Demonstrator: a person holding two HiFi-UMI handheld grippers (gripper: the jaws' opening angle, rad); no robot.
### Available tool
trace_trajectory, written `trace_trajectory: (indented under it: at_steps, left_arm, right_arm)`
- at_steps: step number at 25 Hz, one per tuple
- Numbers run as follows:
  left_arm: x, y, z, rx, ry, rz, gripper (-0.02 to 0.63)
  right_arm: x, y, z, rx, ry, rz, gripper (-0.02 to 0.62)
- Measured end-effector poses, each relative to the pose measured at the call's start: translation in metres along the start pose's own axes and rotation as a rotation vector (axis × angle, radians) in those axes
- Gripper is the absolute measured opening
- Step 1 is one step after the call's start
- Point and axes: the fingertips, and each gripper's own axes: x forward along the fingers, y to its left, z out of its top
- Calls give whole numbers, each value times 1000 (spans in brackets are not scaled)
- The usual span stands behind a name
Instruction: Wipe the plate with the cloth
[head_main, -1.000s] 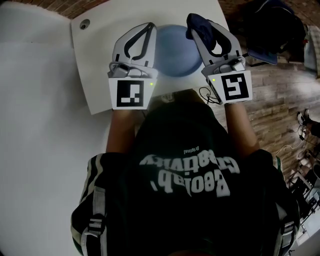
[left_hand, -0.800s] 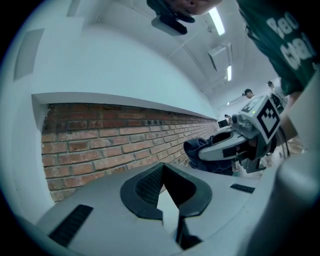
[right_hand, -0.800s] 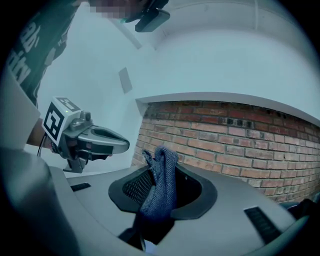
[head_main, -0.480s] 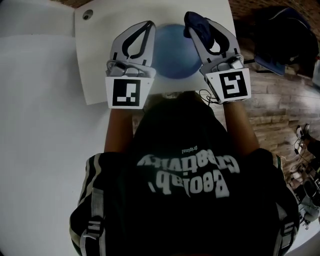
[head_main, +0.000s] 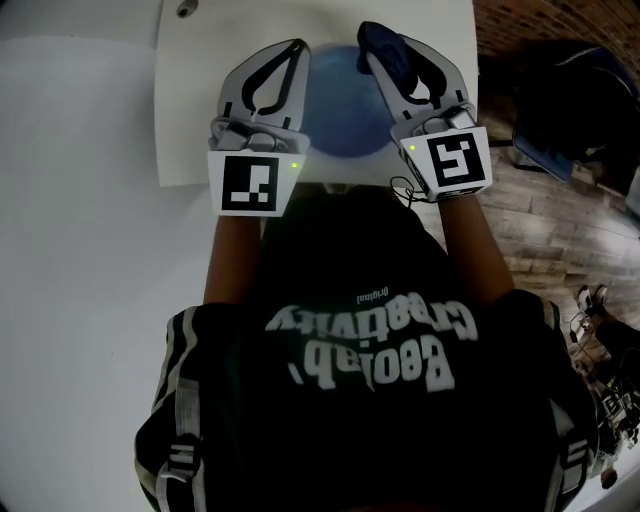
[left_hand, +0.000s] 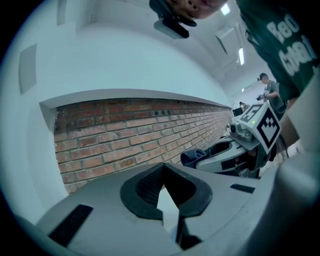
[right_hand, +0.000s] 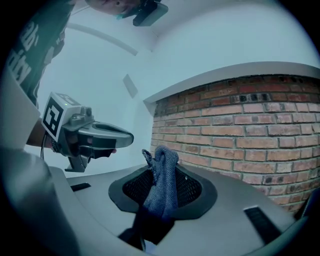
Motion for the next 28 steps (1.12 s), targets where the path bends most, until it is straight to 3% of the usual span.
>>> trace_trajectory:
  at_steps: [28]
  left_arm:
    - [2,-4,-10,-11,24,14,3]
  right_arm:
    - [19,10,-1,-21,6,93,106]
